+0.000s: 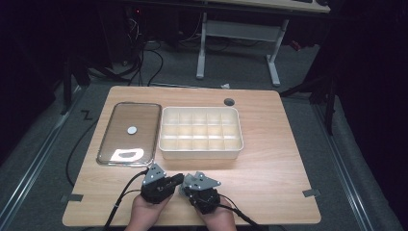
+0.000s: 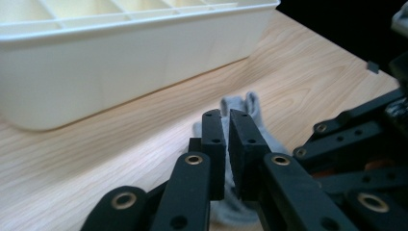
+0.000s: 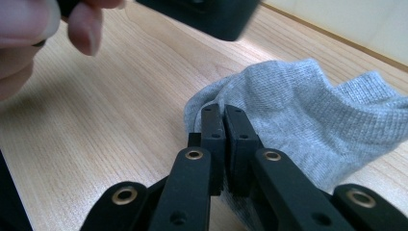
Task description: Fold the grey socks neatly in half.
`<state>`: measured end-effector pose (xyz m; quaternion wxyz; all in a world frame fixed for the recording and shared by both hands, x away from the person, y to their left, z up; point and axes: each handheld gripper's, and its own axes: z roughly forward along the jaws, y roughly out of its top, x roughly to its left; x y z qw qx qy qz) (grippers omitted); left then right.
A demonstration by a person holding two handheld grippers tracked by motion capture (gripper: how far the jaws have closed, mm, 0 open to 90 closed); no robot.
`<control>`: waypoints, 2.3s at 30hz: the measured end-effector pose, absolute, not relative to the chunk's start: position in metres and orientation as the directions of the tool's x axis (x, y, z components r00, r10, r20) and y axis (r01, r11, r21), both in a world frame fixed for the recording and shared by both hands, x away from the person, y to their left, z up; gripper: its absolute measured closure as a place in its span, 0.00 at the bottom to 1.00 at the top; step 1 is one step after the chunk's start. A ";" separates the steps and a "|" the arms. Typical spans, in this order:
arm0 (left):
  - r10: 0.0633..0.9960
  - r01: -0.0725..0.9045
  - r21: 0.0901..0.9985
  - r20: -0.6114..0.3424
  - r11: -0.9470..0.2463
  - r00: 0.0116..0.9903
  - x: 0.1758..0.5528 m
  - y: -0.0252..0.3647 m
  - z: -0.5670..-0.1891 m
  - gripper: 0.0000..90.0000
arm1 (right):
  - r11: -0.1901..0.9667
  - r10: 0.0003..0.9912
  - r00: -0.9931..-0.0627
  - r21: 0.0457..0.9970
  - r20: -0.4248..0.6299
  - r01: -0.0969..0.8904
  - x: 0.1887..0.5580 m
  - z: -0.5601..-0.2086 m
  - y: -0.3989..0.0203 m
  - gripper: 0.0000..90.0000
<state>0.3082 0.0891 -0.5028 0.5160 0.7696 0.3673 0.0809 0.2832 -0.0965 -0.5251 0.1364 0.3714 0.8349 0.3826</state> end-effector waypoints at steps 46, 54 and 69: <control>0.626 0.502 0.796 -0.208 -0.338 0.751 0.323 0.081 -0.532 1.00 | 0.401 0.766 -0.641 0.749 0.041 0.528 0.284 -0.516 -0.116 0.91; 0.678 0.412 0.861 -0.112 -0.299 0.727 0.302 0.082 -0.507 0.90 | 0.408 0.768 -0.639 0.744 0.033 0.528 0.284 -0.525 -0.114 0.93; 0.671 0.421 0.805 -0.039 -0.418 0.741 0.302 0.071 -0.533 0.99 | 0.375 0.760 -0.644 0.752 0.085 0.542 0.287 -0.527 -0.120 0.92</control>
